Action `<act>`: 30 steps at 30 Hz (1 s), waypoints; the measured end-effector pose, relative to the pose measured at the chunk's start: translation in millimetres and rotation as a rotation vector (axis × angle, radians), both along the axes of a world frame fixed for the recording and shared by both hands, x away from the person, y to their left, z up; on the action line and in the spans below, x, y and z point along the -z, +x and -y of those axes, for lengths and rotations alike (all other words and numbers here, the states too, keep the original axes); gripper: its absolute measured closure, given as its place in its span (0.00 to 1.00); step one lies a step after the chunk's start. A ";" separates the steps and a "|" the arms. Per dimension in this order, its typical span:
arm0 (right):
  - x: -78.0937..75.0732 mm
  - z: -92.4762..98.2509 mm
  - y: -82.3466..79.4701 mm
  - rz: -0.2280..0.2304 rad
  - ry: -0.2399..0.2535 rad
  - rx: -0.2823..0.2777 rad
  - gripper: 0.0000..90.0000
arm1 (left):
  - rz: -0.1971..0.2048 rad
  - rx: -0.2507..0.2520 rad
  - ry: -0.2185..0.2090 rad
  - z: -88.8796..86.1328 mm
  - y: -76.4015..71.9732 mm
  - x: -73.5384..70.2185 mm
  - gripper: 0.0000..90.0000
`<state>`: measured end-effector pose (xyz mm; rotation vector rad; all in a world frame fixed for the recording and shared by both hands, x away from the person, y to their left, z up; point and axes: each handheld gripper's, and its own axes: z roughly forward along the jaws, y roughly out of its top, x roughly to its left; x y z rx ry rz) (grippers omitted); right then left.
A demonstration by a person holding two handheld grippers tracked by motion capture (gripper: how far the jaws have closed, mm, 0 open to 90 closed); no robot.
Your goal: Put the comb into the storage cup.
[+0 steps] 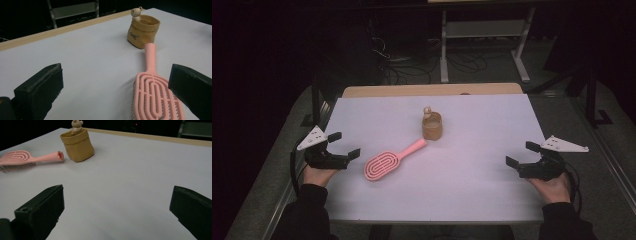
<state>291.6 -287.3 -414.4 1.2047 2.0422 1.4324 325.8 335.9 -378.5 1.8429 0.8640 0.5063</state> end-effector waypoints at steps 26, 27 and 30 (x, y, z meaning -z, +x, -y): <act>0.9 -0.9 -0.6 -0.003 -0.011 -0.007 0.00 | -0.054 0.127 0.072 32.5 35.8 -33.1 0.00; 1.1 -1.1 -0.6 -0.003 -0.012 -0.008 0.00 | -0.055 0.131 0.074 35.1 36.9 -33.6 0.00; 1.2 -1.5 -0.7 -0.004 -0.013 -0.009 0.00 | -0.057 0.149 0.079 42.5 39.4 -34.1 0.00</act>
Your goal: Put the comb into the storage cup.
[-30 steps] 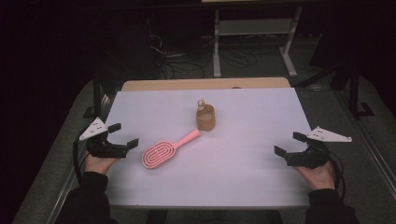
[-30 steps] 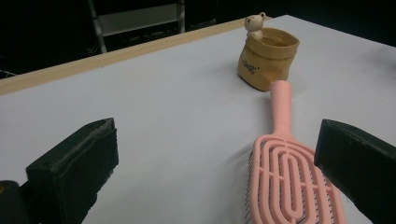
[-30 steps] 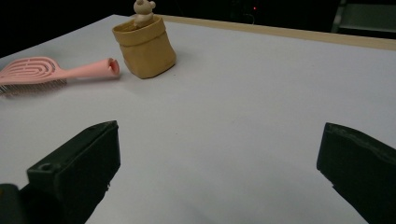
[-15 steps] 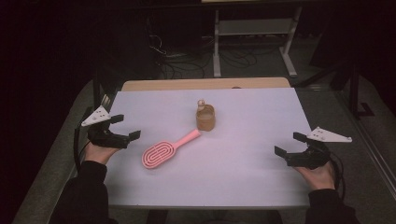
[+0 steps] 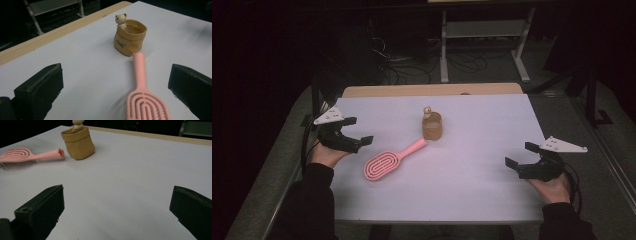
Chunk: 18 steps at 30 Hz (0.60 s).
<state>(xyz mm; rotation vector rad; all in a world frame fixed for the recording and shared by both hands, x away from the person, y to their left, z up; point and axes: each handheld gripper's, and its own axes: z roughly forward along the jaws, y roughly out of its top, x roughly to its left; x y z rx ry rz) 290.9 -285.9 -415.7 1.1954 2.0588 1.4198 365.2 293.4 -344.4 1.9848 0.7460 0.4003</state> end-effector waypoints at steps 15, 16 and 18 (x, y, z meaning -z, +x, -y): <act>1.1 -2.2 -0.4 -0.006 -0.015 -0.014 0.00 | -0.023 0.058 0.025 32.1 13.9 3.4 0.00; 1.1 -2.4 -0.4 -0.005 -0.015 -0.014 0.00 | -0.026 0.061 0.027 33.5 15.2 3.8 0.00; 1.0 -2.6 -0.4 -0.004 -0.014 -0.015 0.00 | -0.029 0.068 0.024 35.9 17.4 4.7 0.03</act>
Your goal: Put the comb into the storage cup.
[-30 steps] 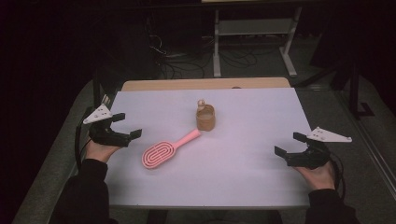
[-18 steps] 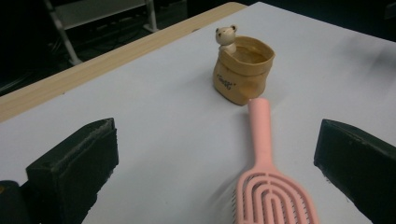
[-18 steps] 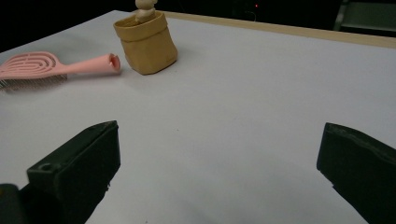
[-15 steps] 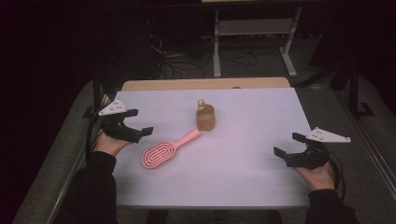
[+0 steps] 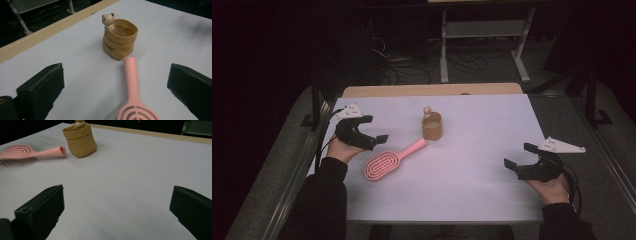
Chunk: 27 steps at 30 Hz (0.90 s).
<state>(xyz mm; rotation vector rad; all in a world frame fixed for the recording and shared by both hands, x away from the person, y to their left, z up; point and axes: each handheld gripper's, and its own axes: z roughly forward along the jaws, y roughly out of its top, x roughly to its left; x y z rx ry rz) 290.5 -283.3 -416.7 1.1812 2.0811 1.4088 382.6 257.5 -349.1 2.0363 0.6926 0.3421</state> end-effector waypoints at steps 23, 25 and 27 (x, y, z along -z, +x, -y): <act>-0.4 -0.3 -0.6 0.001 -0.001 -0.005 0.00 | -0.025 0.069 0.001 34.0 17.8 1.1 0.28; -0.3 -0.5 -0.8 0.000 -0.001 -0.005 0.00 | -0.031 0.073 0.006 37.1 19.4 2.0 0.31; 0.0 -0.7 -0.7 -0.002 -0.002 -0.005 0.00 | -0.040 0.079 0.009 40.0 21.3 2.8 0.32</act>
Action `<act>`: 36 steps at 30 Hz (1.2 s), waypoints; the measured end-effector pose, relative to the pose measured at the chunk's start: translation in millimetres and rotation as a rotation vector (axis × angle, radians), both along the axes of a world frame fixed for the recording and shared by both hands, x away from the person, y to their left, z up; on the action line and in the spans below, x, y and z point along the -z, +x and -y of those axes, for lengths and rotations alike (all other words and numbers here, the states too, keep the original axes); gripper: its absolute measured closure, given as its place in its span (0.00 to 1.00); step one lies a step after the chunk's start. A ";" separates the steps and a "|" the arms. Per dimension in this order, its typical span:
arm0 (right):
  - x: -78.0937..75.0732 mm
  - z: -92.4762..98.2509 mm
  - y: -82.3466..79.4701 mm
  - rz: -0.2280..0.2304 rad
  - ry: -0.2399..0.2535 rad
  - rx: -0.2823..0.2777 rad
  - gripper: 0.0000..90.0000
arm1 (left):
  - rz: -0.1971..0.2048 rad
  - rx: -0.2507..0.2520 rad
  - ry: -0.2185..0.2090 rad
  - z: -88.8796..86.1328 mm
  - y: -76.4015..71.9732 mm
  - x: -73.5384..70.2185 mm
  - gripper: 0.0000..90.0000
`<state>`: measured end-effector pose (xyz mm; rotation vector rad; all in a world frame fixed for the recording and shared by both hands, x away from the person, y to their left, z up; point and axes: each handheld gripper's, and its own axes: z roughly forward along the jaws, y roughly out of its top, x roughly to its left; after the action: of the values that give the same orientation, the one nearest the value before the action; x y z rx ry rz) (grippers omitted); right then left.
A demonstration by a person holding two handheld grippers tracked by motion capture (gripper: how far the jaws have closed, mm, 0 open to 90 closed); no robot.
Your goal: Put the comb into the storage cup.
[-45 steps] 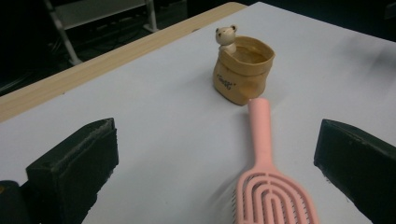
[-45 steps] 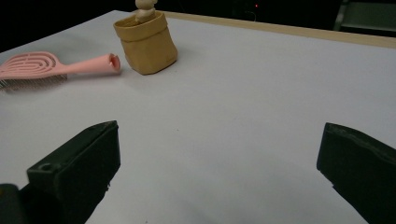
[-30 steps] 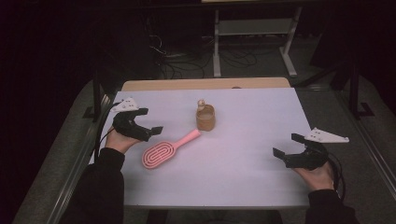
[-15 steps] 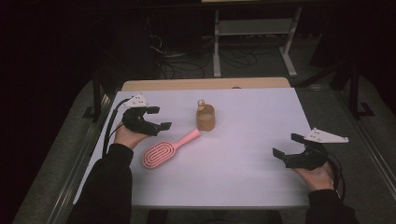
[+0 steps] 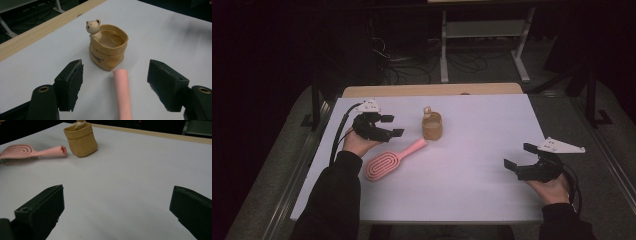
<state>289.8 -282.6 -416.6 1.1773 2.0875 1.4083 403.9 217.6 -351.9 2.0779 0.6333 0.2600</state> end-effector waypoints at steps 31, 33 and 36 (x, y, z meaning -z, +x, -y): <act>0.7 -0.7 -0.1 -0.003 -0.008 -0.007 0.00 | -0.059 -0.015 0.140 35.8 16.7 32.8 0.72; 0.7 -1.2 0.0 0.000 -0.013 -0.011 0.00 | -0.060 -0.024 0.155 37.6 18.2 34.9 0.76; 1.0 -1.8 0.9 -0.002 -0.015 -0.011 0.00 | -0.075 -0.034 0.153 38.6 20.9 37.4 0.82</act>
<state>290.7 -280.8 -417.6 1.1636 2.1052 1.3940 424.8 179.0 -389.4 2.2334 0.7132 0.2579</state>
